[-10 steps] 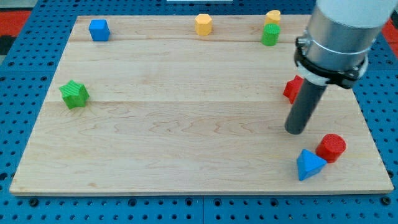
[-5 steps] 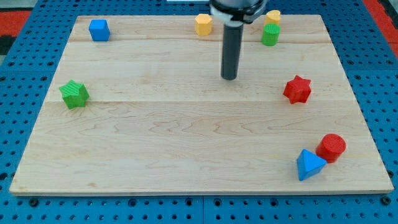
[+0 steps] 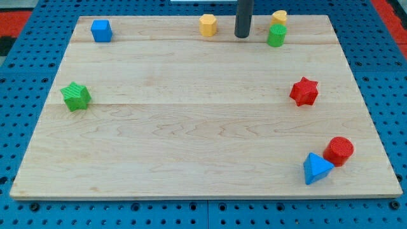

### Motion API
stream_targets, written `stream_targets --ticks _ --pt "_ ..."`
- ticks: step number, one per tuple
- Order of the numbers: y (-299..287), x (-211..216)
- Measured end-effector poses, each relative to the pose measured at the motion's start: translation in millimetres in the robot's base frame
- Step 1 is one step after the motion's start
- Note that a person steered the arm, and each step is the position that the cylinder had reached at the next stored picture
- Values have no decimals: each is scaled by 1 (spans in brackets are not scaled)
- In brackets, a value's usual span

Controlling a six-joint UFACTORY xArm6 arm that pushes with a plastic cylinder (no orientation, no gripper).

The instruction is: Slide the green circle to the red star

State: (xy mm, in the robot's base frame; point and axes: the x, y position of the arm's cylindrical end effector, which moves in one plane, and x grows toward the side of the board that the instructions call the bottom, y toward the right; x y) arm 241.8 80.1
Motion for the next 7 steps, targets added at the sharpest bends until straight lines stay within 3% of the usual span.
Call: stream_targets --ticks 3,5,7 --pt "64 -7" --pt "62 -1" --pt "95 0"
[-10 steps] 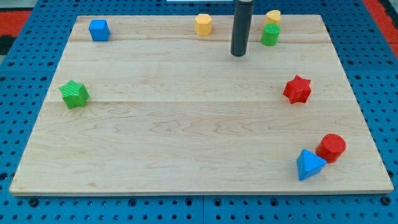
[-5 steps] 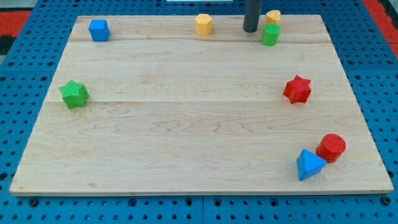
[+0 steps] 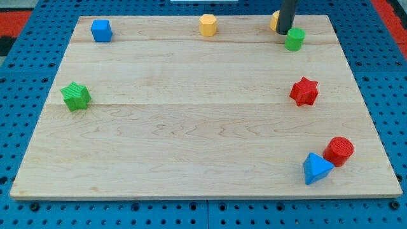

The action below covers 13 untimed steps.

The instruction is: Slide the green circle to the red star

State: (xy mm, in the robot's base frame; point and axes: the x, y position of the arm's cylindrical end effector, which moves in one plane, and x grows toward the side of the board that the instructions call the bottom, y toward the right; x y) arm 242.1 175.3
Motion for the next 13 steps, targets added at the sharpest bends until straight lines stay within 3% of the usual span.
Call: stream_targets --ticks 4,13 --pt "47 14" --pt "37 30"
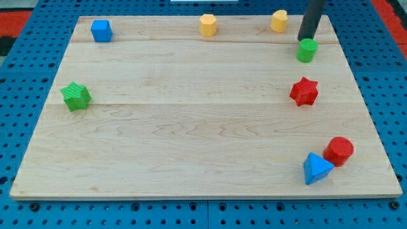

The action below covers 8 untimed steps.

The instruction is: Slide the green circle to the red star

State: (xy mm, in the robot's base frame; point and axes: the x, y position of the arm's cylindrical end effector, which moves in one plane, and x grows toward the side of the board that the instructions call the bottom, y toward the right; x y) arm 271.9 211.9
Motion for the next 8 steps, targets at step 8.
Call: stream_targets --ticks 8 --pt "-23 78"
